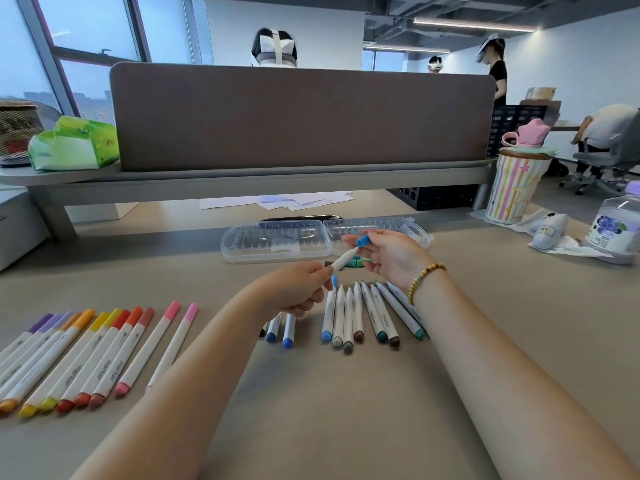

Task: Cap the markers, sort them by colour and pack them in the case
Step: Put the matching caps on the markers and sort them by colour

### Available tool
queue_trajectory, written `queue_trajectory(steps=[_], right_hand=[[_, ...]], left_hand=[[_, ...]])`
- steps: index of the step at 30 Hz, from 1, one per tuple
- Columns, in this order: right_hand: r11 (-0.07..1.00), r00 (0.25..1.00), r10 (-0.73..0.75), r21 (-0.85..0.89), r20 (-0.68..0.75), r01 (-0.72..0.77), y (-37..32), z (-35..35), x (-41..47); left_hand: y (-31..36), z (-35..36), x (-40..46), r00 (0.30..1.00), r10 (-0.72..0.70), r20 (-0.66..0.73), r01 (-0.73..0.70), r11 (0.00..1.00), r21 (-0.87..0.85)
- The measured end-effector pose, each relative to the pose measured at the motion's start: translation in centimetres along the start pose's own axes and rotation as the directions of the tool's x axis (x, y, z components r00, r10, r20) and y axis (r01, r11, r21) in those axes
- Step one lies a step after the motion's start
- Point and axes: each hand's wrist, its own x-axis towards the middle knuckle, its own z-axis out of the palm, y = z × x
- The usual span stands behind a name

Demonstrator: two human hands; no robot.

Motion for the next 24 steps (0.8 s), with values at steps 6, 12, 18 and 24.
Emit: queue_trajectory(steps=[6,12,18,24], right_hand=[[0.981,0.998,-0.035,-0.187,0.058,0.045,0.1,1.0,-0.3],[0.868,0.978,-0.205,-0.47,-0.045,0.16,0.2,2.9,-0.6],[0.91,0.986,-0.169,-0.384,0.002,0.157,-0.5,3.0,-1.4],[0.899,0.989,-0.141,-0.413,0.043,0.146,-1.5,3.9,-1.9]], left_hand=[[-0.1,0.1,0.1,0.999,-0.004,-0.041,0.002,0.999,-0.051],[0.0,0.5,0.7,0.971,0.0,-0.239,-0.03,0.992,-0.122],[1.0,0.9,0.4,0.984,0.032,-0.176,-0.046,0.996,-0.074],[0.8,-0.9,-0.3,0.978,0.044,-0.204,0.029,0.941,0.339]])
